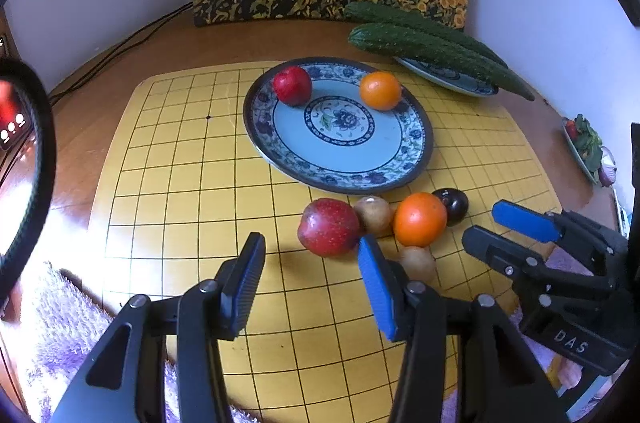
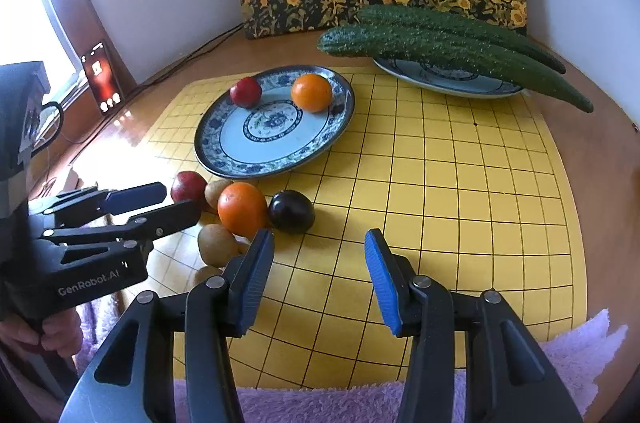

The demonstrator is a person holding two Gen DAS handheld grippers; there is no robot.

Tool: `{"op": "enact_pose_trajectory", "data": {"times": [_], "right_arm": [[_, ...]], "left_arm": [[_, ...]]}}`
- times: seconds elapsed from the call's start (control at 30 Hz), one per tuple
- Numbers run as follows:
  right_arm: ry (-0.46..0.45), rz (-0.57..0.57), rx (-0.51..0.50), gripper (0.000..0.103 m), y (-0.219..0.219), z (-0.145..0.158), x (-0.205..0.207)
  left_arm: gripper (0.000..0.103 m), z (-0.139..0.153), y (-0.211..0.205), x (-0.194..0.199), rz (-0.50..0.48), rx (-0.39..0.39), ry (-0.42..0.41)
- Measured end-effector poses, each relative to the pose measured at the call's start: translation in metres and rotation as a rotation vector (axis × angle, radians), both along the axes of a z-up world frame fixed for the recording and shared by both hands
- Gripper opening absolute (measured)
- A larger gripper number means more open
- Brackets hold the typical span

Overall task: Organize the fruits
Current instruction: 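Move both tools back down to the remaining fruit pile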

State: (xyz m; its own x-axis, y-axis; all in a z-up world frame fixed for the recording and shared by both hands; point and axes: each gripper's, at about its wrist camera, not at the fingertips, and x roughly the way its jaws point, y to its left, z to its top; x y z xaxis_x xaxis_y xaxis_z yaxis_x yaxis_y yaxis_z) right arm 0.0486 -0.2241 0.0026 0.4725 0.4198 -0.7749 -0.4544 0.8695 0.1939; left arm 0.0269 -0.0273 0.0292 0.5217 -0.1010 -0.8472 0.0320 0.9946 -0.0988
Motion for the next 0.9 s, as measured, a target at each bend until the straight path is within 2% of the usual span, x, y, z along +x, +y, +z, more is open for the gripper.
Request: {"op": "enact_pose_trajectory", "data": {"times": [0.5, 0.9], "right_arm": [[-0.003, 0.018, -0.017, 0.048, 0.008, -0.007, 0.007], [-0.045, 0.067, -0.031, 0.046, 0.017, -0.008, 0.007]], "left_arm": [[0.051, -0.005, 0.000, 0.002, -0.007, -0.011, -0.004], [0.050, -0.006, -0.001, 0.003, -0.007, -0.014, -0.016]]}}
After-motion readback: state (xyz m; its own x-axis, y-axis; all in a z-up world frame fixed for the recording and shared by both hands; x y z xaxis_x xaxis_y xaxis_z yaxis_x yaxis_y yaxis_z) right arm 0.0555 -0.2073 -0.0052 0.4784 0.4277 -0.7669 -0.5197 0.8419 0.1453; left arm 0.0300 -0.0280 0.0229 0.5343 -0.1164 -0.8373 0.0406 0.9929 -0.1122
